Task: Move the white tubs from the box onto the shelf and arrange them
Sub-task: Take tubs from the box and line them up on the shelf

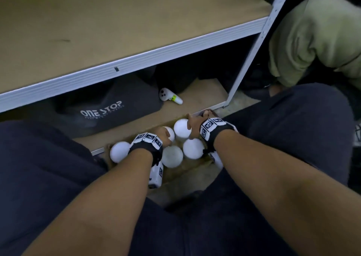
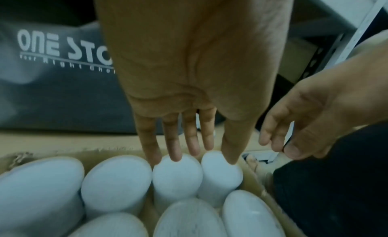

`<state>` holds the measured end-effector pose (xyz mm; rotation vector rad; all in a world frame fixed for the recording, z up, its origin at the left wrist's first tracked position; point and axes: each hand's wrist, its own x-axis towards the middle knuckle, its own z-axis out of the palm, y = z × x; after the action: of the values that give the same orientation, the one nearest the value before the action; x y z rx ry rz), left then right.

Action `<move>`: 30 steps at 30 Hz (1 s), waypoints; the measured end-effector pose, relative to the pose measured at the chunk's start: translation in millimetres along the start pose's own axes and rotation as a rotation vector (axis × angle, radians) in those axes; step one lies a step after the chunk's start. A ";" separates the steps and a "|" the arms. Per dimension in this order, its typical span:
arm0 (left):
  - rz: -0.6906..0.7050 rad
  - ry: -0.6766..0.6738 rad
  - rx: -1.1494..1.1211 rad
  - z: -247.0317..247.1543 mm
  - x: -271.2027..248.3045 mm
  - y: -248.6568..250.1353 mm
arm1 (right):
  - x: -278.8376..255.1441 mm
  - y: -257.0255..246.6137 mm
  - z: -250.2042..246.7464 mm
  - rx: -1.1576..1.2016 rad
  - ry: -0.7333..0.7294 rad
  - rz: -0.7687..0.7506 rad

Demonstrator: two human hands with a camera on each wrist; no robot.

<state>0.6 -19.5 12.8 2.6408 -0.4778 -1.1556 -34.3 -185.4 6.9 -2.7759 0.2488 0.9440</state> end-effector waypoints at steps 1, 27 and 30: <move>-0.006 -0.023 0.010 6.1 5.9 -1.8 | 6.8 1.8 9.8 0.012 -0.037 -0.009; -0.029 0.141 0.212 128.3 79.3 -21.2 | 55.0 -14.6 128.4 -0.127 0.087 0.105; -0.041 0.109 0.169 126.6 74.8 -20.2 | 56.8 -13.5 124.8 -0.063 0.015 0.102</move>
<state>-41.4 -37.8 -128.4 2.8527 -0.5242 -1.0170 -59.6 -147.8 -123.2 -2.8521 0.3726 0.9710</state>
